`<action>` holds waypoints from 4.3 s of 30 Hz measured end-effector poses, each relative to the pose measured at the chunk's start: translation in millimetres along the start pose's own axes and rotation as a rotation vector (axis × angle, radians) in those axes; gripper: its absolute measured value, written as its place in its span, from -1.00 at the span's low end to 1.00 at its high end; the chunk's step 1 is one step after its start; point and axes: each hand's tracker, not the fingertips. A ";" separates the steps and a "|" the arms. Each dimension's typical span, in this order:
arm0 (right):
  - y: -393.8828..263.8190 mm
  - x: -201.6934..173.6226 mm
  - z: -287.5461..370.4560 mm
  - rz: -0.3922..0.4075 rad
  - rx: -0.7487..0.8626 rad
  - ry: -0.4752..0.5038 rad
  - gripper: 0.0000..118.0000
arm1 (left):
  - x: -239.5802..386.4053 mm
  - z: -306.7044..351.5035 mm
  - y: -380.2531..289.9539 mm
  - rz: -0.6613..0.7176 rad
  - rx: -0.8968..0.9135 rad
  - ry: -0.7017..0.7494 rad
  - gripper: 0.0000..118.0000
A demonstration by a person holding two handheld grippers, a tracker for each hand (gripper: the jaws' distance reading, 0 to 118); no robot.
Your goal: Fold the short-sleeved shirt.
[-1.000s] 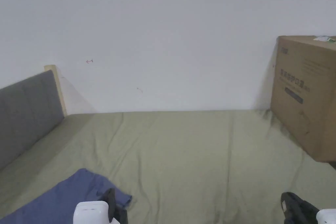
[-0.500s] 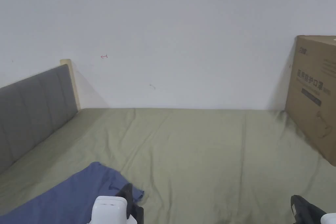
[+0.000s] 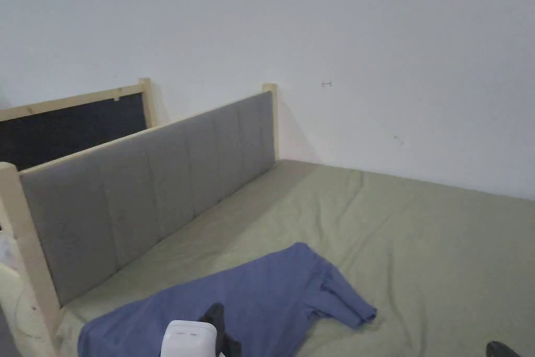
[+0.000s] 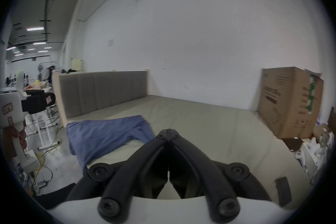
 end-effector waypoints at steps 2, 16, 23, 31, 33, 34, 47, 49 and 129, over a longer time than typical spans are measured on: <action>-1.0 -11.7 -9.2 0.010 0.007 0.025 -1.00 | -17.4 0.1 -7.7 0.014 -0.025 0.035 -1.00; -48.7 50.8 -67.9 0.012 -0.128 0.044 -1.00 | 14.2 -198.2 -36.1 -0.009 -0.289 -0.178 -1.00; -68.1 87.3 -104.4 -0.048 -0.217 0.005 -1.00 | 78.2 -393.3 -44.8 -0.015 -0.658 -0.322 -0.09; -90.8 114.3 -125.0 -0.125 -0.285 -0.013 -1.00 | 144.0 -483.0 -89.8 -0.155 -0.806 -0.251 0.87; -91.7 118.4 -123.7 -0.140 -0.287 -0.017 -1.00 | 152.8 -476.3 -94.7 -0.142 -0.854 -0.283 -0.07; -91.5 120.3 -122.5 -0.142 -0.286 -0.017 -1.00 | 159.3 -472.0 -96.7 -0.148 -0.847 -0.277 -0.34; -49.9 150.9 -49.9 -0.205 -0.147 -0.101 -1.00 | 235.3 -352.2 40.7 -0.151 -0.552 -0.482 -0.96; -42.0 157.9 -26.8 -0.206 -0.125 -0.130 -1.00 | 276.4 -316.0 69.1 -0.191 -0.499 -0.600 -0.96; -171.0 291.7 -1.0 -0.497 -0.635 -0.477 -0.95 | 161.1 -238.2 -54.8 -0.034 -0.512 -0.439 -0.97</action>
